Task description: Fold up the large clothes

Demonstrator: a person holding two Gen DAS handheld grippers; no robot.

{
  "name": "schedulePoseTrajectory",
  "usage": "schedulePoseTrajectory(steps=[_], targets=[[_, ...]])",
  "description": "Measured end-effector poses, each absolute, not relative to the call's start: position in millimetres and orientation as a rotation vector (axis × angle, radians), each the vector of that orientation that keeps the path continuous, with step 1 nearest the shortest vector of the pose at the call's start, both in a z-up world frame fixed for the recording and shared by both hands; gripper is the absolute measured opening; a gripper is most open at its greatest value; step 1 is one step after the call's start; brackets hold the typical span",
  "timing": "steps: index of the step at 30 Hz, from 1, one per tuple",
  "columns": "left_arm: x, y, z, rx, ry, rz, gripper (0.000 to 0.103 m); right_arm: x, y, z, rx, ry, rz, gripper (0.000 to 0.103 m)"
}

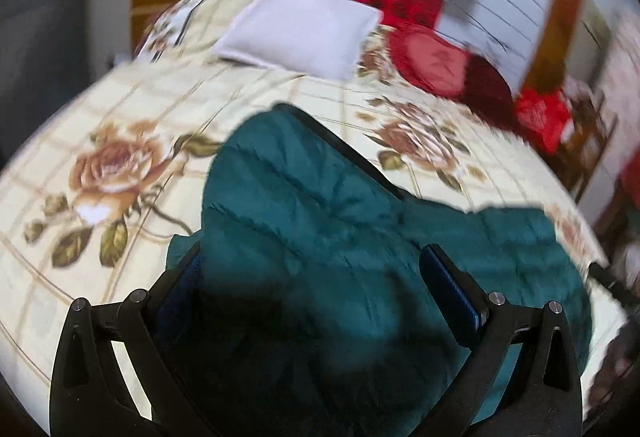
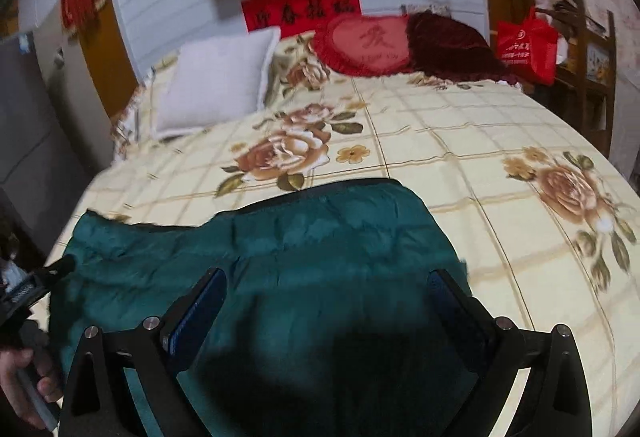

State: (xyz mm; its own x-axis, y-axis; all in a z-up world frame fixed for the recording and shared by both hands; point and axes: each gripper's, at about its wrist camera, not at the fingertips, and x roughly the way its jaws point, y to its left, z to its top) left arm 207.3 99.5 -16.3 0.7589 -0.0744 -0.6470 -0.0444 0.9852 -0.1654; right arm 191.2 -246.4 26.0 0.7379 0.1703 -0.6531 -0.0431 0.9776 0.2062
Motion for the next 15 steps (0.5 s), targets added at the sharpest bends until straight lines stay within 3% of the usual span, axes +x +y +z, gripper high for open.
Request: schedulePoseTrajectory(steps=[6, 10, 15], targets=[[196.1, 110.5, -16.9, -0.033, 0.651, 0.169, 0.103, 175.2, -238.8, -10.8, 0.132, 0.836, 0.145, 0.101], [203.0, 151.3, -37.6, -0.125, 0.741, 0.210, 0.103, 177.3, -238.6, -19.4, 0.098, 0.815, 0.148, 0.103], [166.2, 170.7, -32.6, -0.225, 0.691, 0.187, 0.103, 172.5, -244.8, -25.1, 0.129, 0.800, 0.176, 0.103]])
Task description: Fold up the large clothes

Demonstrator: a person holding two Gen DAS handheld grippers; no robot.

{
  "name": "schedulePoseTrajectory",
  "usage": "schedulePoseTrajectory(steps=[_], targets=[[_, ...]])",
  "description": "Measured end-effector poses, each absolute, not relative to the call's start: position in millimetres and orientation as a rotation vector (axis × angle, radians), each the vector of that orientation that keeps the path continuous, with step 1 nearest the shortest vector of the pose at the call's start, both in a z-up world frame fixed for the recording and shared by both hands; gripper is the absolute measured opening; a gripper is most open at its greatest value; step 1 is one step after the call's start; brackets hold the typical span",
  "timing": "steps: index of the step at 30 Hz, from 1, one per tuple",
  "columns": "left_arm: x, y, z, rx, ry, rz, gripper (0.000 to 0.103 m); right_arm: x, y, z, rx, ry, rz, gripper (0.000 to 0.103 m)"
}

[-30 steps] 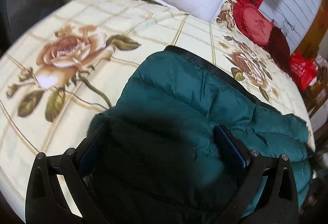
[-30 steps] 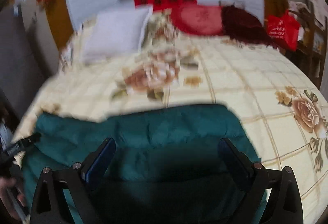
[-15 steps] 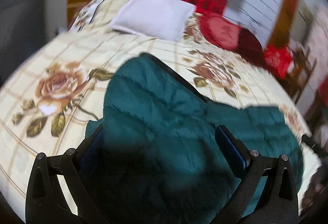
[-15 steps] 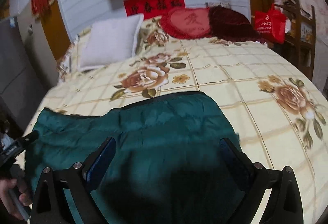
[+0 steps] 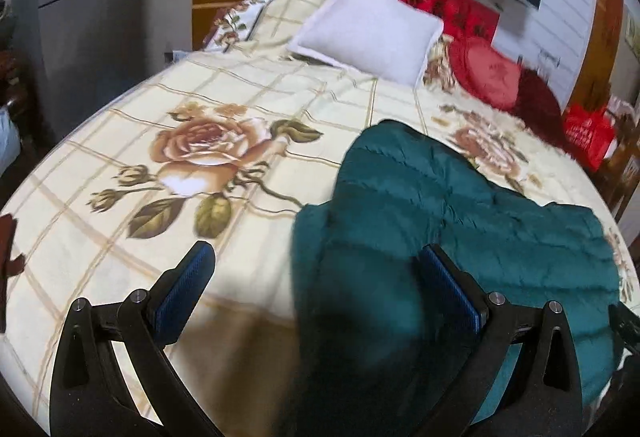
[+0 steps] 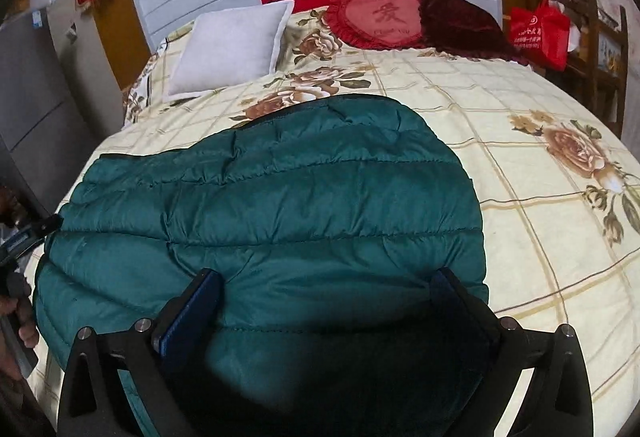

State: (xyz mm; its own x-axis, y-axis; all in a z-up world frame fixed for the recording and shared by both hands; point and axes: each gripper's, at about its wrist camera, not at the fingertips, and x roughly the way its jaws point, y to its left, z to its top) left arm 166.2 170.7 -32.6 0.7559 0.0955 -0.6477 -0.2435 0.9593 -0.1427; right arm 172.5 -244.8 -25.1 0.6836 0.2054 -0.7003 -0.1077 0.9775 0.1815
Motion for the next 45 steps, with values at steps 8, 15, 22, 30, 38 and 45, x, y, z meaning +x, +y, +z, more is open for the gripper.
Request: schedulePoseTrajectory(steps=[8, 15, 22, 30, 38, 45], targets=[[112.4, 182.1, -44.1, -0.241, 0.761, 0.040, 0.103, 115.7, -258.0, 12.1, 0.096, 0.671, 0.168, 0.103], [99.9, 180.0, -63.9, -0.294, 0.850, -0.156, 0.103, 75.0, -329.2, 1.7, 0.379, 0.717, 0.236, 0.103], [104.0, 168.5, -70.2, -0.314, 0.892, -0.162, 0.103, 81.1, -351.1, -40.3, 0.607, 0.899, 0.336, 0.103], [109.3, 177.3, -79.4, -0.422, 0.930, -0.169, 0.103, 112.9, -342.1, -58.8, 0.667, 0.935, 0.334, 0.103], [148.5, 191.0, -72.3, -0.443, 0.920, -0.234, 0.103, 166.6, -352.6, -65.9, 0.678, 0.915, 0.430, 0.103], [192.8, 202.2, -80.8, -0.538, 0.976, -0.361, 0.103, 208.7, -338.2, -68.8, 0.586, 0.961, 0.569, 0.103]])
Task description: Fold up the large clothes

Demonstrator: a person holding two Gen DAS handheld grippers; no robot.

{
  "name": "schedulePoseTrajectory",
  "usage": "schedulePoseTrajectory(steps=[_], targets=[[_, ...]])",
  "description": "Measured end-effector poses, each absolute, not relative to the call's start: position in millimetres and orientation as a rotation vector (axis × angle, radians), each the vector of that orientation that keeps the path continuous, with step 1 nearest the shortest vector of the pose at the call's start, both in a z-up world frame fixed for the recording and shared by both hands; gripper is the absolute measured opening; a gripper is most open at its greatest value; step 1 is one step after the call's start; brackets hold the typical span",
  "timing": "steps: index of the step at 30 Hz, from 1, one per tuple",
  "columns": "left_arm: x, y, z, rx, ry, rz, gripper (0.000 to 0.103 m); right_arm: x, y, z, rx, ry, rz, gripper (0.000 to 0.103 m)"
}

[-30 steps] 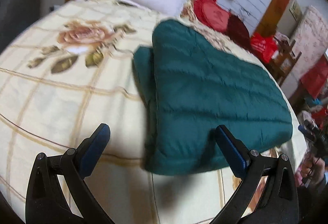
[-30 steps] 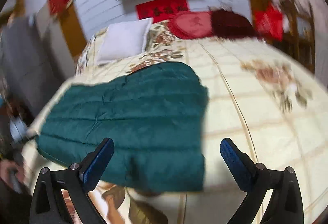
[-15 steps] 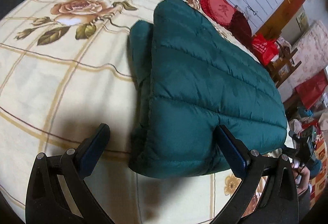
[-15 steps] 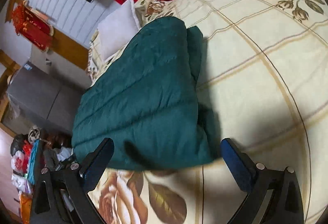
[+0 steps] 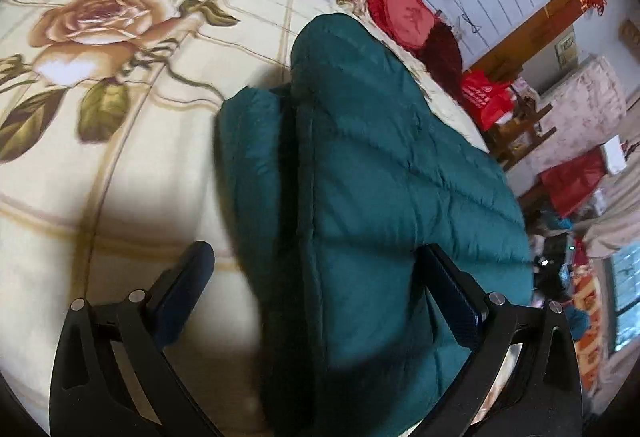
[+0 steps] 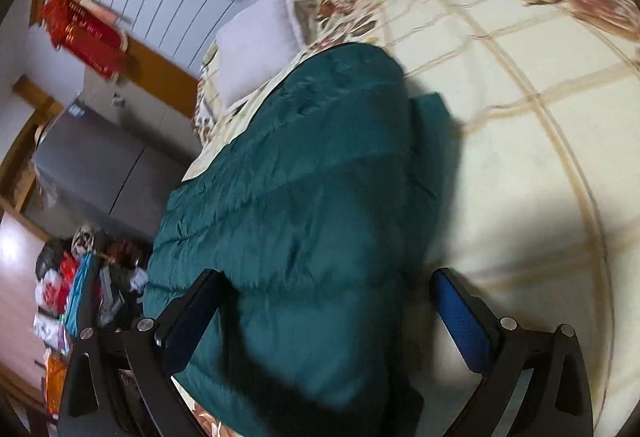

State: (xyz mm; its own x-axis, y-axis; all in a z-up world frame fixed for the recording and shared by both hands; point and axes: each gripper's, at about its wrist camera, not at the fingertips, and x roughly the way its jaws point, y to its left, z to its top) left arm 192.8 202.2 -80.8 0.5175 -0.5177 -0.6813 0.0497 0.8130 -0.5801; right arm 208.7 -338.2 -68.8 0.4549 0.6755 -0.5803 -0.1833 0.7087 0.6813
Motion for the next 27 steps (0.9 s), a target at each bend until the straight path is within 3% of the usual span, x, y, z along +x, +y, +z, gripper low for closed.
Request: schedulePoseTrajectory(steps=[5, 6, 7, 9, 11, 15, 19, 27], targets=[[208.4, 202.2, -79.3, -0.562, 0.973, -0.425, 0.099, 227.2, -319.5, -68.8, 0.516, 0.983, 0.643, 0.103], [208.9, 200.8, -79.3, -0.561, 0.972, -0.427, 0.084, 229.4, -318.4, -68.7, 0.512, 0.980, 0.644, 0.103], [208.9, 197.5, -78.4, -0.556, 0.971, -0.433, 0.080, 230.5, -316.3, -68.3, 0.497, 0.978, 0.639, 0.100], [204.2, 192.9, -70.6, -0.508, 0.933, -0.429, 0.058, 225.6, -312.3, -66.9, 0.460, 0.962, 0.620, 0.092], [196.9, 189.3, -61.9, -0.467, 0.889, -0.408, 0.047, 216.1, -308.8, -63.7, 0.422, 0.931, 0.603, 0.085], [177.6, 175.0, -44.4, -0.379, 0.803, -0.327, 0.031, 201.2, -292.0, -45.9, 0.285, 0.824, 0.534, 0.057], [145.2, 173.9, -19.9, -0.383, 0.716, -0.311, 0.028, 189.9, -285.3, -19.0, 0.211, 0.775, 0.492, 0.042], [105.4, 172.2, -33.7, -0.407, 0.769, -0.328, 0.029, 152.1, -292.7, -5.4, 0.164, 0.765, 0.552, 0.041]])
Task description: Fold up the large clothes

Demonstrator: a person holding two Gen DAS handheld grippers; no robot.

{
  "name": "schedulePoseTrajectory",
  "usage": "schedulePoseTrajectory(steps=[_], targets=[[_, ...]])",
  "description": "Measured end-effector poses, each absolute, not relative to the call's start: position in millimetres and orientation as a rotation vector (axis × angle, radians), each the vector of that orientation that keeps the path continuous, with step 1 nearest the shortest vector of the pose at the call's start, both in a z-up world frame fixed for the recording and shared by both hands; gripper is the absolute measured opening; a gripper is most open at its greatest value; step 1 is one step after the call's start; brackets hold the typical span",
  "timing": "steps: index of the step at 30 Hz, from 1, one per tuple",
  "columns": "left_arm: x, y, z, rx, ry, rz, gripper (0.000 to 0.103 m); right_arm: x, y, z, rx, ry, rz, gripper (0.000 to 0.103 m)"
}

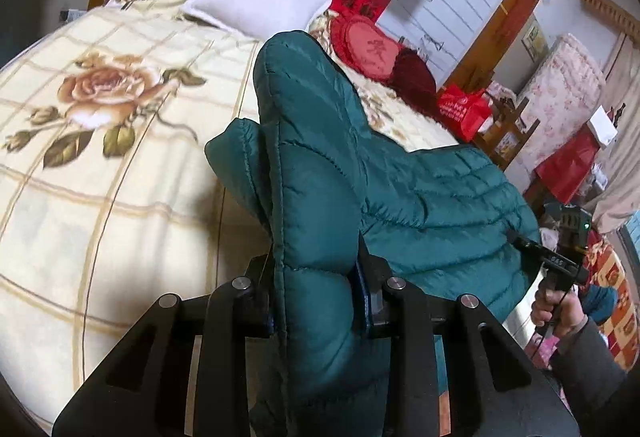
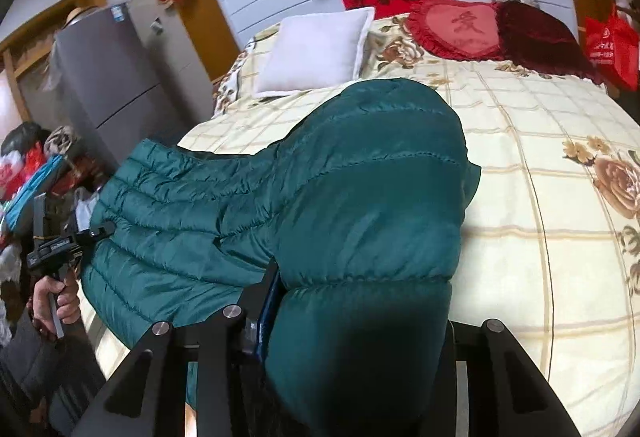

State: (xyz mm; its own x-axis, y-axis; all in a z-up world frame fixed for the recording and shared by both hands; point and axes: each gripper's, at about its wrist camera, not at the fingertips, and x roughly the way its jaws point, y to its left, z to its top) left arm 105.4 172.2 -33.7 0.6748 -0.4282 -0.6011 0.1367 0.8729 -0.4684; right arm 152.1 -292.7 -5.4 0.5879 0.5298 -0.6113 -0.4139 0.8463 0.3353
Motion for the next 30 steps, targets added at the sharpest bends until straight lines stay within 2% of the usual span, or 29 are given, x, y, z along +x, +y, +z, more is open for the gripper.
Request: schedulePoseTrajectory(steps=[1, 3, 4, 5, 6, 7, 11, 17, 19, 23, 26, 28, 30], targets=[[106.1, 170.5, -34.6, -0.412, 0.775, -0.330, 0.030, 146.8, -296.1, -10.2, 0.181, 0.761, 0.556, 0.041], [114.0, 170.6, -41.5, -0.393, 0.803, -0.314, 0.045, 146.0, -301.3, -20.1, 0.229, 0.768, 0.556, 0.043], [115.3, 171.8, -44.8, -0.400, 0.823, -0.307, 0.049, 147.5, -303.9, -25.8, 0.268, 0.780, 0.553, 0.047], [117.0, 173.2, -47.7, -0.410, 0.842, -0.295, 0.058, 149.9, -307.3, -30.6, 0.308, 0.799, 0.540, 0.051], [117.5, 175.7, -50.1, -0.427, 0.855, -0.283, 0.063, 152.8, -310.1, -34.5, 0.349, 0.826, 0.527, 0.061], [116.5, 179.0, -52.1, -0.453, 0.869, -0.276, 0.066, 154.9, -313.5, -38.6, 0.398, 0.855, 0.518, 0.068], [106.5, 188.6, -40.4, -0.486, 0.865, -0.237, 0.066, 153.2, -327.0, -32.0, 0.486, 0.901, 0.509, 0.068], [104.3, 192.4, 20.3, -0.469, 0.673, -0.148, 0.066, 144.9, -356.4, 24.2, 0.480, 0.783, 0.301, 0.071], [127.4, 170.6, 28.5, -0.426, 0.685, -0.178, 0.066, 149.2, -347.0, 38.6, 0.446, 0.746, 0.279, 0.073], [173.5, 127.9, 10.4, -0.323, 0.765, -0.149, 0.066, 168.6, -300.8, 39.8, 0.329, 0.761, 0.221, 0.073], [187.3, 119.9, -29.9, -0.275, 0.862, -0.015, 0.066, 184.4, -268.5, 13.9, 0.222, 0.840, 0.215, 0.073], [176.3, 126.7, -48.0, -0.300, 0.833, 0.033, 0.066, 201.3, -243.3, -13.4, 0.084, 0.919, 0.208, 0.074], [163.3, 126.3, -53.7, -0.297, 0.799, 0.072, 0.066, 199.9, -235.5, -29.2, 0.019, 0.910, 0.247, 0.078]])
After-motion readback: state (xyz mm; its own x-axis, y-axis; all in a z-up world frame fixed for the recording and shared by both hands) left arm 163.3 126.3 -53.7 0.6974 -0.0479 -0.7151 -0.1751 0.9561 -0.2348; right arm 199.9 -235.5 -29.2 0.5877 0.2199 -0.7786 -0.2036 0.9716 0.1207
